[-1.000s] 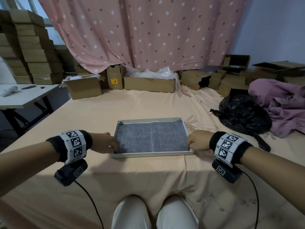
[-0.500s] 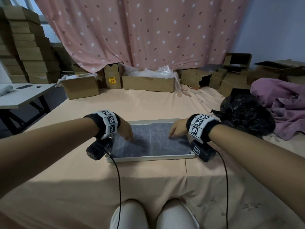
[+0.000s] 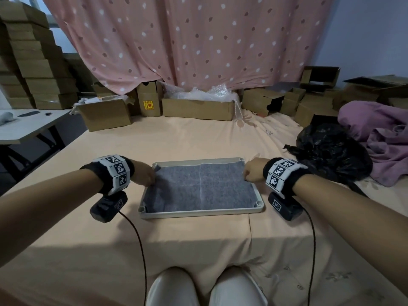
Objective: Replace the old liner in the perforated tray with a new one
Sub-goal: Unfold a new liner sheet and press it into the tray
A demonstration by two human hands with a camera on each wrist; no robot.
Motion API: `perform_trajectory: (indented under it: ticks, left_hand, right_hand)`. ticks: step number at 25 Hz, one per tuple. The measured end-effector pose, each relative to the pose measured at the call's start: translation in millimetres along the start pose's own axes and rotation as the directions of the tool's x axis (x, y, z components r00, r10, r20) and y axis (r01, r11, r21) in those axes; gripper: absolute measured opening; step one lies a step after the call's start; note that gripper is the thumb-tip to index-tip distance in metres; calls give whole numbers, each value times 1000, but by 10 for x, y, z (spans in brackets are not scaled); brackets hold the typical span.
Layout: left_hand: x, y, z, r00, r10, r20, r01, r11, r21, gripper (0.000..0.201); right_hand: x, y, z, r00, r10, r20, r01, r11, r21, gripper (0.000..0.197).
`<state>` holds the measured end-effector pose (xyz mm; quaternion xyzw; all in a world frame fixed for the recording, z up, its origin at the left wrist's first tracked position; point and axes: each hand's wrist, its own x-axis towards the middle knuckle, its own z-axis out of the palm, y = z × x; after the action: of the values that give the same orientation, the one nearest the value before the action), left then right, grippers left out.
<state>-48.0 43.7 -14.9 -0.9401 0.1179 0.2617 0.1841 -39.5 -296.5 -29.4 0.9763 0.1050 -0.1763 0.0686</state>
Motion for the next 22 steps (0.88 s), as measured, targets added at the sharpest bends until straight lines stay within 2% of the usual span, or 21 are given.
perform_trajectory:
  ticks: [4, 7, 11, 14, 17, 22]
  left_hand:
    - [-17, 17, 53, 996, -4, -86, 2, 1000, -25, 38]
    - [3, -16, 39, 987, -21, -157, 11, 998, -61, 37]
    - [151, -32, -36, 986, -72, -152, 64, 996, -54, 42]
    - [284, -48, -49, 983, -72, -170, 57, 994, -92, 44]
    - [397, -64, 22, 980, -61, -190, 25, 983, -183, 46]
    - [495, -73, 101, 971, -70, -230, 3, 960, -278, 47]
  right_hand:
    - [-38, 17, 53, 997, -36, -67, 39, 998, 56, 30]
    - [4, 45, 89, 990, -13, -143, 21, 998, 57, 28]
    - [193, 90, 8, 981, 28, -194, -17, 998, 58, 27]
    - [292, 105, -54, 992, 3, -126, -1, 1000, 20, 20]
    - [366, 93, 8, 996, -13, -84, 15, 999, 31, 32]
    - [360, 94, 21, 998, 3, -60, 0, 998, 57, 36]
